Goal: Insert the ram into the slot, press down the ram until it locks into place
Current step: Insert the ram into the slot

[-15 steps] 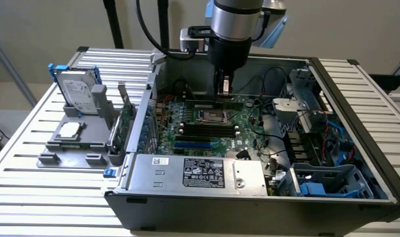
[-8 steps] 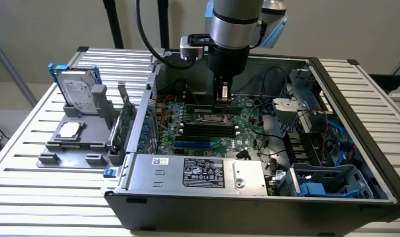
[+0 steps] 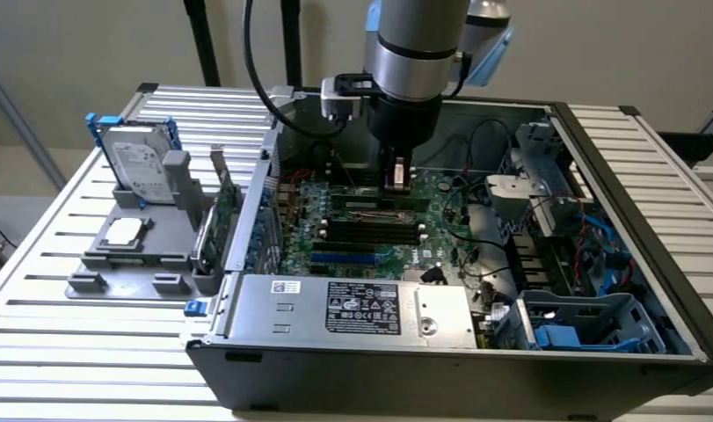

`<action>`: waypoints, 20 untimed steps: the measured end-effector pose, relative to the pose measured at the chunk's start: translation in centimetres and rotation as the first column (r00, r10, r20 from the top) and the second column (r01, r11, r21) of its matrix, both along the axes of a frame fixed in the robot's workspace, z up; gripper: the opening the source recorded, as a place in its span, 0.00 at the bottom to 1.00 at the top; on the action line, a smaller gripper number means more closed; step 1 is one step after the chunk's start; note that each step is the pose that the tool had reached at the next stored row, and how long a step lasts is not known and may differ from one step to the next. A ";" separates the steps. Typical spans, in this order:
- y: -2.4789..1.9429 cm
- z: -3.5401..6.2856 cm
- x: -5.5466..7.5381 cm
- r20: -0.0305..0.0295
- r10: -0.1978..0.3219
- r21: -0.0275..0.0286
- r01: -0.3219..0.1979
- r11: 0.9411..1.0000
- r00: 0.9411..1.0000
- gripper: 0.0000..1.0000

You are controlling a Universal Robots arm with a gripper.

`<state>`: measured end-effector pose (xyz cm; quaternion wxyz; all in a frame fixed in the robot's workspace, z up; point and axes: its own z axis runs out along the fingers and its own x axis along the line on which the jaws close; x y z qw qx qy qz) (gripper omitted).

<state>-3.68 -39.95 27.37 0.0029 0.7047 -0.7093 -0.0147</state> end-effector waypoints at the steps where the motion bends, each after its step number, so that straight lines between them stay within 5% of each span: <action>1: 0.00 -0.18 0.0 0.000 0.000 0.000 0.000 1.000 1.000 0.14; 14: -0.22 -2.53 0.0 0.000 0.000 0.000 0.000 1.000 1.000 0.14; 20: -0.46 -2.73 0.0 -0.001 0.000 0.000 0.000 1.000 1.000 0.14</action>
